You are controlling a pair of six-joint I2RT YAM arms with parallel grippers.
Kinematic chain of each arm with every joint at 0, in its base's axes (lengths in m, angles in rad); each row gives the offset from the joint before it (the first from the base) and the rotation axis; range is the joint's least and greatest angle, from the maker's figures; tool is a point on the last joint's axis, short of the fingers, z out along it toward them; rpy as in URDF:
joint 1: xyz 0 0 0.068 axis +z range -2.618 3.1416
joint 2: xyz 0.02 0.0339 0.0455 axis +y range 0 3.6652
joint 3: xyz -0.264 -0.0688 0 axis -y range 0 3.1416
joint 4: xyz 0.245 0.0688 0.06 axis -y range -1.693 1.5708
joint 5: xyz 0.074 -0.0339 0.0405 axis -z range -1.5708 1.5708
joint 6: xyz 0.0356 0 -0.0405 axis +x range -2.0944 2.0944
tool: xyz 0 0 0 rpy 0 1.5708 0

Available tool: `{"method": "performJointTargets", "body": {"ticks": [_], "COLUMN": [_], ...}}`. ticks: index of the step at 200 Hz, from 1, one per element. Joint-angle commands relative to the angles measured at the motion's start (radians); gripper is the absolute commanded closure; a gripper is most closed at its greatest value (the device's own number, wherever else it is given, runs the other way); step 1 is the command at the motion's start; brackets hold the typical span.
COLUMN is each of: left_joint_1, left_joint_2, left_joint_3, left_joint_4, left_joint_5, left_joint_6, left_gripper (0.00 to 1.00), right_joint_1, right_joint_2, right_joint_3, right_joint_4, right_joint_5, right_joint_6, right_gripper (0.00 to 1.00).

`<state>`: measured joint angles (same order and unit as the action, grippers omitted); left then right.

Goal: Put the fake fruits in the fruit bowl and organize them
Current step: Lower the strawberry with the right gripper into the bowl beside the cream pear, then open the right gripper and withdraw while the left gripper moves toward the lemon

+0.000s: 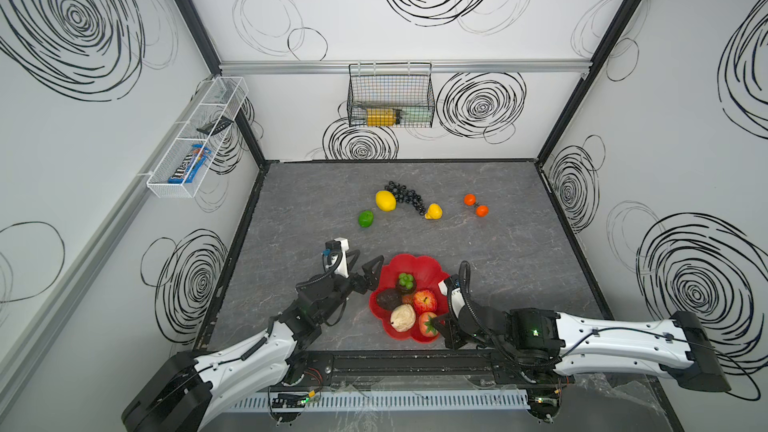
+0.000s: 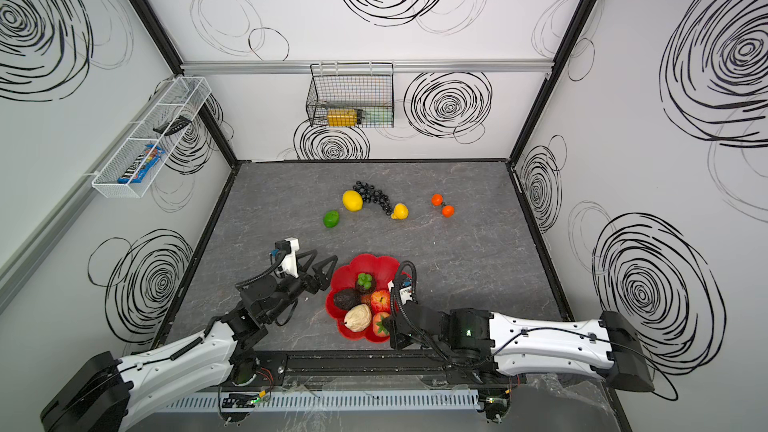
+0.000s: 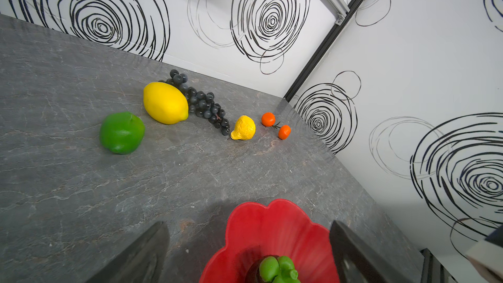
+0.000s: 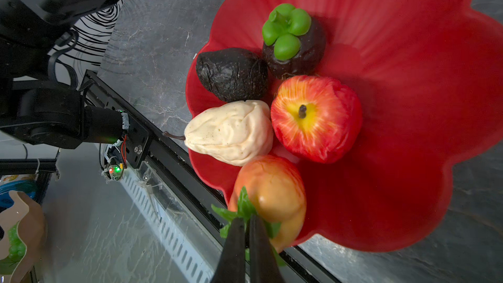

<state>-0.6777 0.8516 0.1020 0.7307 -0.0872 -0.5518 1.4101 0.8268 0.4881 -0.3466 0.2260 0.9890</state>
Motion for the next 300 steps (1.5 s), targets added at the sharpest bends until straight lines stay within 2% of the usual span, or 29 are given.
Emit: {"method": "performJointTargets", "body": {"ticks": [1, 66, 147, 250, 270, 300], "left_joint_1": [0.010, 0.013, 0.020, 0.049, 0.069, 0.121], "left_joint_2": [-0.004, -0.005, -0.003, 0.032, 0.042, 0.090], "left_joint_3": [-0.011, -0.013, -0.015, 0.009, 0.051, 0.210], "left_joint_4": [0.061, 0.064, 0.067, 0.060, -0.011, -0.235], "left_joint_5": [0.007, 0.010, 0.017, 0.062, 0.064, 0.093], "left_joint_6": [-0.011, -0.014, -0.017, -0.032, -0.047, -0.030], "left_gripper": [0.04, 0.04, 0.04, 0.03, 0.03, 0.03], "right_joint_1": [0.009, 0.009, 0.009, -0.001, -0.020, -0.085], "right_joint_2": [0.015, 0.063, 0.082, 0.006, -0.009, -0.021], "right_joint_3": [-0.021, -0.025, -0.011, 0.034, 0.036, 0.048], "right_joint_4": [0.059, 0.098, 0.101, -0.015, -0.013, -0.019], "right_joint_5": [0.006, -0.008, -0.013, 0.049, 0.043, -0.009], "right_joint_6": [-0.004, -0.011, -0.023, -0.074, -0.089, -0.132], "right_gripper": [0.92, 0.88, 0.78, 0.53, 0.48, 0.44]}}
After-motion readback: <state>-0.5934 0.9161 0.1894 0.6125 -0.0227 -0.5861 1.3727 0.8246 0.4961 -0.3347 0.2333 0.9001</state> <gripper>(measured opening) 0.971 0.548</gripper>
